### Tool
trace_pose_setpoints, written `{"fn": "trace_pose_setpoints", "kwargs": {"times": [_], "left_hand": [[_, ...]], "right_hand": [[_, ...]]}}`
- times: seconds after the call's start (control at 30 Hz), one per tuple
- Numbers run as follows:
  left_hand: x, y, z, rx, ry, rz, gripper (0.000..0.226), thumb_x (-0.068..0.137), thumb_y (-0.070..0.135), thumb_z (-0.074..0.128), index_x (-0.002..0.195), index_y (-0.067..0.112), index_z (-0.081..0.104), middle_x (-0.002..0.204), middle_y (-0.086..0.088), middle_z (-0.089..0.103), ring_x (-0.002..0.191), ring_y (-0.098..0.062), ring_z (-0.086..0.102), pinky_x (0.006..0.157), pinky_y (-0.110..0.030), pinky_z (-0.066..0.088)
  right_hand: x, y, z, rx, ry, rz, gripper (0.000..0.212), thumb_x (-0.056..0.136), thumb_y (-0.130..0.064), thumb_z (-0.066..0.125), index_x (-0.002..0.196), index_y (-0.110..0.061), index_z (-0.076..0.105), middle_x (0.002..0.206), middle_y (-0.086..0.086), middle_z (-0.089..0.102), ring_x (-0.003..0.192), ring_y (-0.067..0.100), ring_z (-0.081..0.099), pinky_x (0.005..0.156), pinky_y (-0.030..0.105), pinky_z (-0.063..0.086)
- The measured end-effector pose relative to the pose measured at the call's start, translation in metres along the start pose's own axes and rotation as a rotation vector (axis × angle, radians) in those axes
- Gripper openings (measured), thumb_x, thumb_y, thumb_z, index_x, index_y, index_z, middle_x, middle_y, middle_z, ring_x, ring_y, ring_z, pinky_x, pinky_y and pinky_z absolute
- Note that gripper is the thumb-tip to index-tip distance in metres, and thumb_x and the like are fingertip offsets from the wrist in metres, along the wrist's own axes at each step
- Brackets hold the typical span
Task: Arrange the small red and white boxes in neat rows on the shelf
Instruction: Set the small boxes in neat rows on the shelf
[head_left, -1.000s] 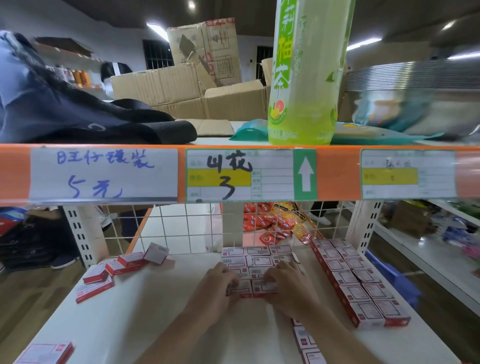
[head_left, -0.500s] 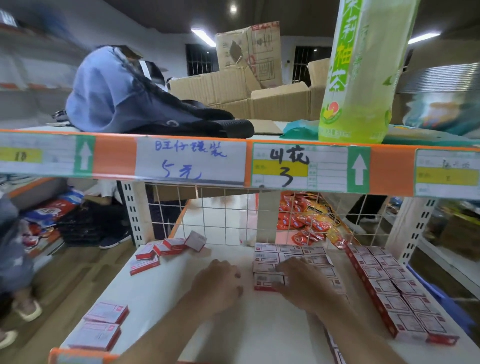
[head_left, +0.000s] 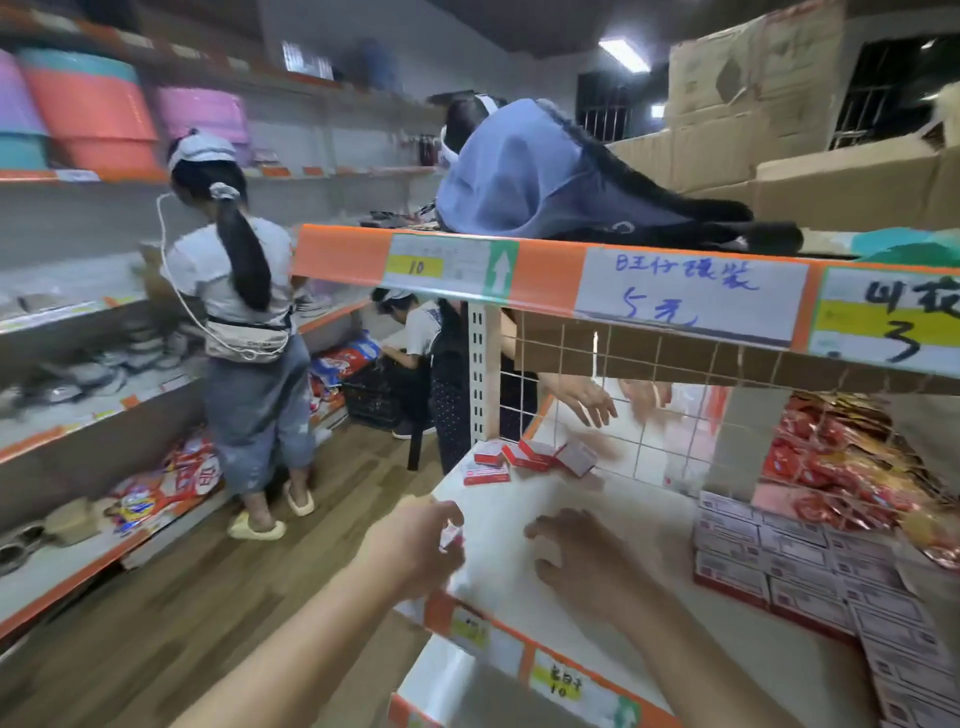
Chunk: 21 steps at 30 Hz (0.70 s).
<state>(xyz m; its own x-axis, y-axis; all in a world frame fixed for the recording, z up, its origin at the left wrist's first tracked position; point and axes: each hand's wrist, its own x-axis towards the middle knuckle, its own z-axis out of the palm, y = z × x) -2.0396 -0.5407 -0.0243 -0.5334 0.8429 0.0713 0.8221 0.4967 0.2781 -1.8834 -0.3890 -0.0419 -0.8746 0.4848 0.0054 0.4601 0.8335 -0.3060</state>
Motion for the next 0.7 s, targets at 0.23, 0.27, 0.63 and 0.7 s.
{"fn": "trace_pose_setpoints", "kwargs": {"times": [0.23,0.27,0.63,0.7], "left_hand": [[-0.007,-0.074,-0.004,-0.034,-0.041,0.074,0.025,0.077,0.043,0.057,0.101,0.038,0.063,0.102,0.01,0.056,0.096,-0.012,0.054,0.08,-0.033,0.05],[-0.006,-0.079,-0.003,-0.057,-0.062,0.113,0.025,0.077,0.045,0.056,0.1,0.039,0.064,0.101,0.01,0.056,0.095,-0.012,0.054,0.081,-0.032,0.05],[0.021,-0.108,0.004,-0.17,-0.101,0.412,0.016,0.08,0.046,0.058,0.089,0.036,0.065,0.096,0.016,0.055,0.091,-0.005,0.054,0.081,-0.03,0.05],[0.027,-0.109,0.001,-0.17,-0.151,0.486,0.012,0.081,0.036,0.063,0.086,0.025,0.068,0.096,0.01,0.061,0.092,-0.007,0.056,0.082,-0.025,0.047]], "right_hand": [[0.037,-0.063,0.027,0.063,0.009,-0.121,0.044,0.094,-0.014,0.039,0.132,-0.036,0.045,0.133,-0.001,0.043,0.125,0.018,0.039,0.1,0.036,0.04],[0.042,-0.069,0.031,0.074,0.019,-0.12,0.045,0.093,-0.012,0.039,0.131,-0.035,0.047,0.133,0.0,0.045,0.123,0.019,0.041,0.099,0.036,0.041],[0.053,-0.093,0.039,0.133,0.238,0.026,0.021,0.088,-0.028,0.053,0.102,-0.024,0.069,0.107,-0.008,0.064,0.1,0.01,0.054,0.084,0.027,0.047],[0.054,-0.095,0.036,0.114,0.228,0.054,0.021,0.085,-0.032,0.058,0.101,-0.024,0.068,0.105,-0.006,0.064,0.093,0.01,0.057,0.077,0.023,0.046]]}}
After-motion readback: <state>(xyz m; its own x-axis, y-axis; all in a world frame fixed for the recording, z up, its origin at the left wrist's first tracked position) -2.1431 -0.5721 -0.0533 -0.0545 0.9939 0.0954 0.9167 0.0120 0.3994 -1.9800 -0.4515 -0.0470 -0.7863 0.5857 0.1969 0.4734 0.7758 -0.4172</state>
